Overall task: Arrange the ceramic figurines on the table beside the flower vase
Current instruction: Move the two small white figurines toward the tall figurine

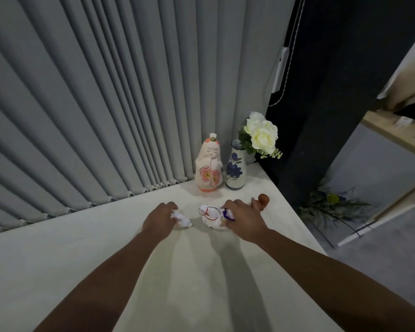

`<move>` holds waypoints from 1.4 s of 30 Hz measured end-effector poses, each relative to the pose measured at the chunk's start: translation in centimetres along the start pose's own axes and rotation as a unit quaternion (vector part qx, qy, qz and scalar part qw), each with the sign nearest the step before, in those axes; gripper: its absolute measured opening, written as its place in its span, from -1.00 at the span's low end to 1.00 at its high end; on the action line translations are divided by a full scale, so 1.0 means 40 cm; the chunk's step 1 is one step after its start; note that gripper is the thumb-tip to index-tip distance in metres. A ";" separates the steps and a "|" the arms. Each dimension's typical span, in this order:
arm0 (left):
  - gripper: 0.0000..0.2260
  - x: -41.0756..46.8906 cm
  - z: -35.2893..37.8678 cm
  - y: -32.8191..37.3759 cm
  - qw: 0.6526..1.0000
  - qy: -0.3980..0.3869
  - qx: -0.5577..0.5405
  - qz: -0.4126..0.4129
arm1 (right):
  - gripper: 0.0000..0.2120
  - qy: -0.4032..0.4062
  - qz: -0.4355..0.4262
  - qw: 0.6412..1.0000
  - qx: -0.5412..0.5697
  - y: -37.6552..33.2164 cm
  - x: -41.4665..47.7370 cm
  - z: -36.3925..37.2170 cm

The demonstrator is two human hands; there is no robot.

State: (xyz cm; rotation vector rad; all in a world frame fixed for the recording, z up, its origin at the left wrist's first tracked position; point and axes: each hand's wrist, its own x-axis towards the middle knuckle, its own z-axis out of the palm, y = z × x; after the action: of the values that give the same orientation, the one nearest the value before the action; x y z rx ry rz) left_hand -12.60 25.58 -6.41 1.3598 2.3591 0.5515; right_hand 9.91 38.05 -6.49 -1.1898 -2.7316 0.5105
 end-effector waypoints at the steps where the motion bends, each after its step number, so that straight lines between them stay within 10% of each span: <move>1: -0.70 0.023 -0.004 0.010 1.000 0.004 -0.001 0.001 | -0.69 -0.003 -0.001 1.000 -0.014 0.006 0.014 -0.012; 42: -0.64 0.270 0.135 0.080 0.998 -0.027 -0.046 0.036 | -0.70 -0.106 0.033 0.993 0.029 0.138 0.166 0.017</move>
State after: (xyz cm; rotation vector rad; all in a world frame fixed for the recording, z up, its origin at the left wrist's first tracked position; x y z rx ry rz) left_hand -12.70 37.31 -10.67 1.4051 2.2218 0.6278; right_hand 9.01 46.23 -9.22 -1.2849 -2.8337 0.7597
